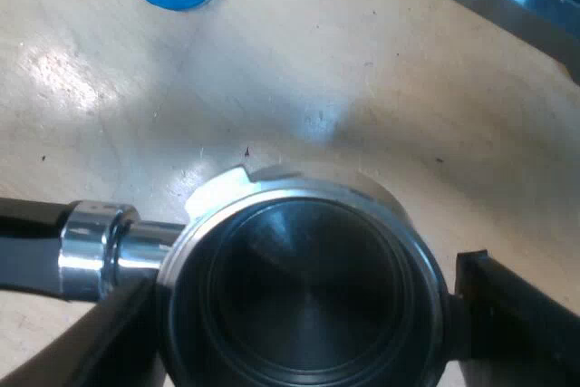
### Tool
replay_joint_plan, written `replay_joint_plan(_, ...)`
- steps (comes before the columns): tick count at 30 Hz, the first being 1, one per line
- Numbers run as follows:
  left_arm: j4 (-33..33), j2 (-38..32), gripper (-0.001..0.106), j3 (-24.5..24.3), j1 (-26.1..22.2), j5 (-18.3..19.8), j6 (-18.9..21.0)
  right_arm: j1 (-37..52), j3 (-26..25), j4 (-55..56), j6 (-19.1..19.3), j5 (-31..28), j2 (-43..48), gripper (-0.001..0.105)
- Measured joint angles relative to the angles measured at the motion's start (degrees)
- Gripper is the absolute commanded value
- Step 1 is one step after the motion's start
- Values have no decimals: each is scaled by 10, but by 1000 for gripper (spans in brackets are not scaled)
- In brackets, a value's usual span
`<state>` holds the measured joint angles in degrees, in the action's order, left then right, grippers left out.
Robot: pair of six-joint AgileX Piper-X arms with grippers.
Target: Put the handle in the coffee machine
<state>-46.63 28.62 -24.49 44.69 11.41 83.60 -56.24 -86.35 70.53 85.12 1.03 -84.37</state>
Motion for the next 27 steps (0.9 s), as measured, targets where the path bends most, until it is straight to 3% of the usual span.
replay_joint_plan(17, 0, 0, 11, 0, 0, 6, 2, 0, 0, 0, -1, 0, 0, 2)
replay_joint_plan(21, 0, 0, 11, 0, 0, 6, 2, 0, 0, 0, -1, 0, 0, 27)
replay_joint_plan(24, 0, 0, 11, 0, 0, 6, 3, 0, 0, 0, -1, 0, 0, 69)
replay_joint_plan(27, 0, 0, 11, 0, 0, 6, 3, 0, 0, 0, -1, 0, 0, 85)
